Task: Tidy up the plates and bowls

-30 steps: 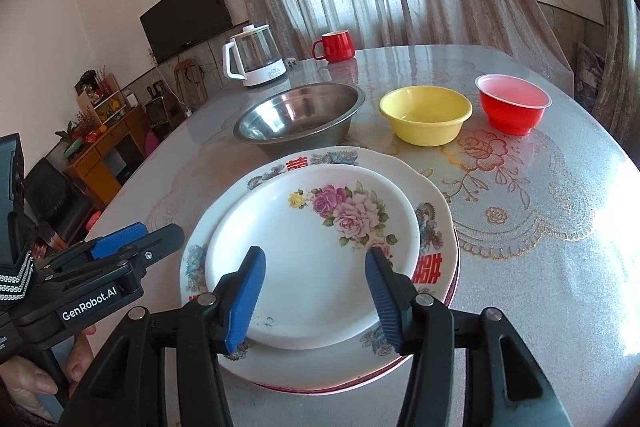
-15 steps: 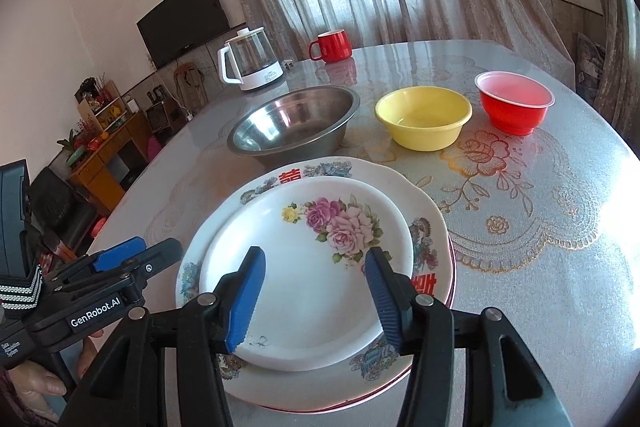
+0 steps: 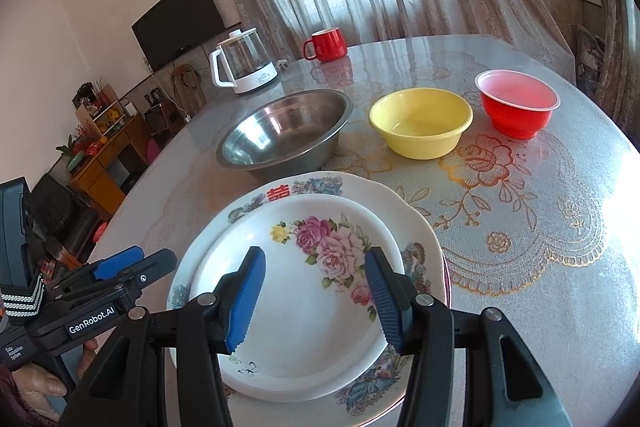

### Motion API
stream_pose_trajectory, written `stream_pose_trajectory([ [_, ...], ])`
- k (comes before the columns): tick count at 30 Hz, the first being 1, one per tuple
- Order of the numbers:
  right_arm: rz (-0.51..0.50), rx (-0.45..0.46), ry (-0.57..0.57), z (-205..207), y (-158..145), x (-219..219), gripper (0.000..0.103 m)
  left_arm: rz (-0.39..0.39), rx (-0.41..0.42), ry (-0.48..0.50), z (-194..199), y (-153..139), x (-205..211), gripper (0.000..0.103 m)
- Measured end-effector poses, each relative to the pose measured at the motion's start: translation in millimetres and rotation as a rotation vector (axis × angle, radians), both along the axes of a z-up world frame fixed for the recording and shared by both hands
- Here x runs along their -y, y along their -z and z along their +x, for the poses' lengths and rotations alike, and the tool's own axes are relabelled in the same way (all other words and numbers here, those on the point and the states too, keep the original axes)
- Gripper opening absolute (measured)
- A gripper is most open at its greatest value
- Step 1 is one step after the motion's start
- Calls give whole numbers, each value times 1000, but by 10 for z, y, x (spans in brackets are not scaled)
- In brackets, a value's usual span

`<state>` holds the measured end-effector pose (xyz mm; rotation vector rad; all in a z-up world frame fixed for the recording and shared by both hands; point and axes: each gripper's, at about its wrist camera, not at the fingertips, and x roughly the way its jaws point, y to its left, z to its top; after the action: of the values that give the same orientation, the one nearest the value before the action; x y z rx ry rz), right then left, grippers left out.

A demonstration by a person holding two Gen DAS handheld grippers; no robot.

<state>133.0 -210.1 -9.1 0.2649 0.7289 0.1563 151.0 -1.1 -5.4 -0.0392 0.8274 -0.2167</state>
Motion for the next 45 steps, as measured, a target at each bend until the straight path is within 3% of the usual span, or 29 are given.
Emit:
stream_pose_trajectory([
  [18,-2,-3,-30,481,-93,-35,53,-40,-23,-32,587,-105,-49,60],
  [32,61,-56,-8,1087,-58,43,52,-90,-56,-87,1166,-87,-97,56],
  [37,83,-97,8,1316,4,87,49,-101,-75,-93,1352,-21,-87,56],
  [45,83,-156,41,1594,109,132,32,-151,-112,-89,1568,94,-102,40],
])
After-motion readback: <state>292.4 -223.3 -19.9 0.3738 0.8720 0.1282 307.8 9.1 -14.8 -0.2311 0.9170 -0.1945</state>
